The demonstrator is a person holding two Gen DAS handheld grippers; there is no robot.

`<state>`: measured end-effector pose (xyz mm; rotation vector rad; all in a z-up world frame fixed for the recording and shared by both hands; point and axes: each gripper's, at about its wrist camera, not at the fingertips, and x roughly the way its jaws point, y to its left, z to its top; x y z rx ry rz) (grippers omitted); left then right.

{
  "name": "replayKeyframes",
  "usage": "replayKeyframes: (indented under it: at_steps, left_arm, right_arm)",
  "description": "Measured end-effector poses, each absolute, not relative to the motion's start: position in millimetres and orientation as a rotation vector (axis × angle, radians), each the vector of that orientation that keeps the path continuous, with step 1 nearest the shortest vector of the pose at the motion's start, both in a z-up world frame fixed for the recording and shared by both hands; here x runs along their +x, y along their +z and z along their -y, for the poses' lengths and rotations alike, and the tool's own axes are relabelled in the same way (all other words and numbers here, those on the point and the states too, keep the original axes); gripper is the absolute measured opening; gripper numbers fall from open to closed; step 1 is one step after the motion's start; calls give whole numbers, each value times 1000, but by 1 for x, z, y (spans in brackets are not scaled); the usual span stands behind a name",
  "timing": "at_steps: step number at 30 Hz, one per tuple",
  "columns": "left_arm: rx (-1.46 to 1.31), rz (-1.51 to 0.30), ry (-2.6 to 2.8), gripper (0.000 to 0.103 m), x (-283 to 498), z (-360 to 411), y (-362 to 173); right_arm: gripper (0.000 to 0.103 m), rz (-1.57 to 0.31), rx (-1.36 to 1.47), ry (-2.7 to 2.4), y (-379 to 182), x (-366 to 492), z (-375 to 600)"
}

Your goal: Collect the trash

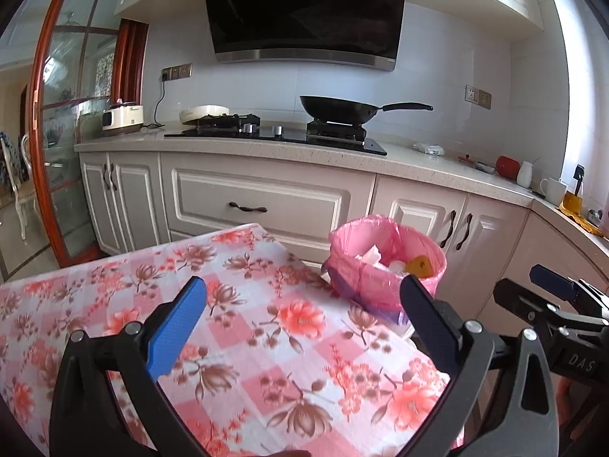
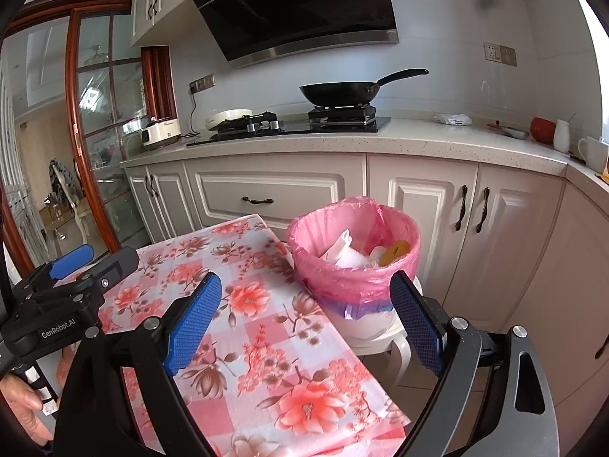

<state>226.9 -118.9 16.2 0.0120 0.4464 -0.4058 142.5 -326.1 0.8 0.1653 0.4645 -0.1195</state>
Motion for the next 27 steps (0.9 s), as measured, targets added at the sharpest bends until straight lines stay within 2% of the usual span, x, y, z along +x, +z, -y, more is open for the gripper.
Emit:
replayKeyframes:
  at_steps: [13,27]
  left_arm:
    - [39,-462,-361,98,177,114,-3]
    - [49,-489,-364,98,173,117,-10]
  right_arm:
    - [85,-460,156,-68,-24,113,314]
    - [85,-455,153,-109,-25,111,320]
